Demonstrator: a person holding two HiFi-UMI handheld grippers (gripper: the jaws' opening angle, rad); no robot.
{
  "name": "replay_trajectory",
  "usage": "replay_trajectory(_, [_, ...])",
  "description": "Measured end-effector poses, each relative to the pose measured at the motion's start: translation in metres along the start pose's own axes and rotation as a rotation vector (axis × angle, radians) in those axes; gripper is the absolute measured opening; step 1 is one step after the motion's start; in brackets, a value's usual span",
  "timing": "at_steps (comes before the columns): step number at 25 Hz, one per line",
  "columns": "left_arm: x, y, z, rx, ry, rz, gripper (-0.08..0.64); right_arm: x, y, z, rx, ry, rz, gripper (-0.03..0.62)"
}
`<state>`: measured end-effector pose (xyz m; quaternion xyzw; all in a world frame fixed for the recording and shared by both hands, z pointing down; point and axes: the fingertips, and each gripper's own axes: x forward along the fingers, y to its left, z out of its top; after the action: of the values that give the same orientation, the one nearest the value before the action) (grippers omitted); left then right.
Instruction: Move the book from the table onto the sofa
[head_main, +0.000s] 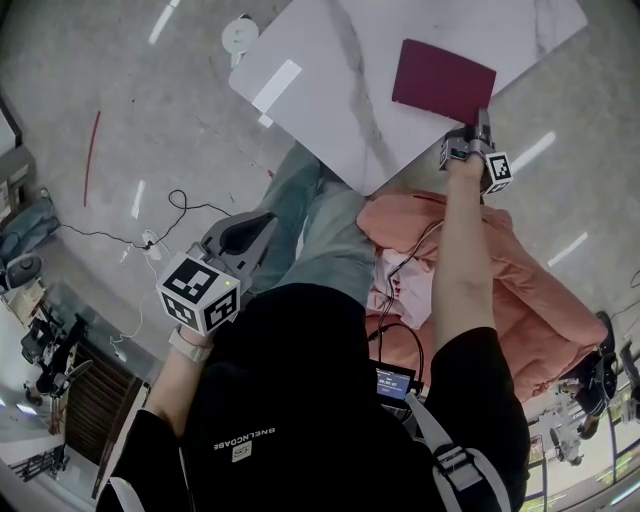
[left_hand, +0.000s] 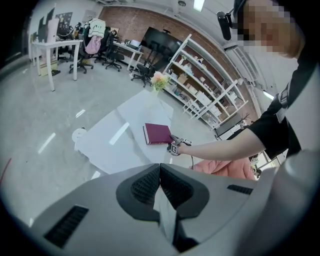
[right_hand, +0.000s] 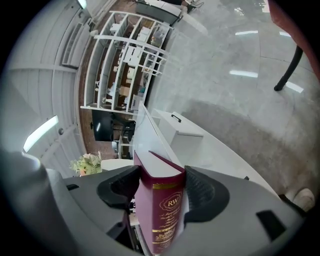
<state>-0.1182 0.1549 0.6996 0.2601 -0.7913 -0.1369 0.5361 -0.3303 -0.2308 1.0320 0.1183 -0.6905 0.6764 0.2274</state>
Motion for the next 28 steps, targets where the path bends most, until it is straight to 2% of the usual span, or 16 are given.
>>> replay_trajectory(15, [-0.019, -0.002, 0.015, -0.035, -0.056, -0.014, 0.015, -0.039, 0.041, -0.003, 0.006, -0.030, 0.027, 0.265])
replay_trajectory(28, [-0.038, 0.001, 0.036, -0.065, -0.118, -0.067, 0.015, -0.051, 0.091, -0.036, -0.009, 0.032, 0.077, 0.250])
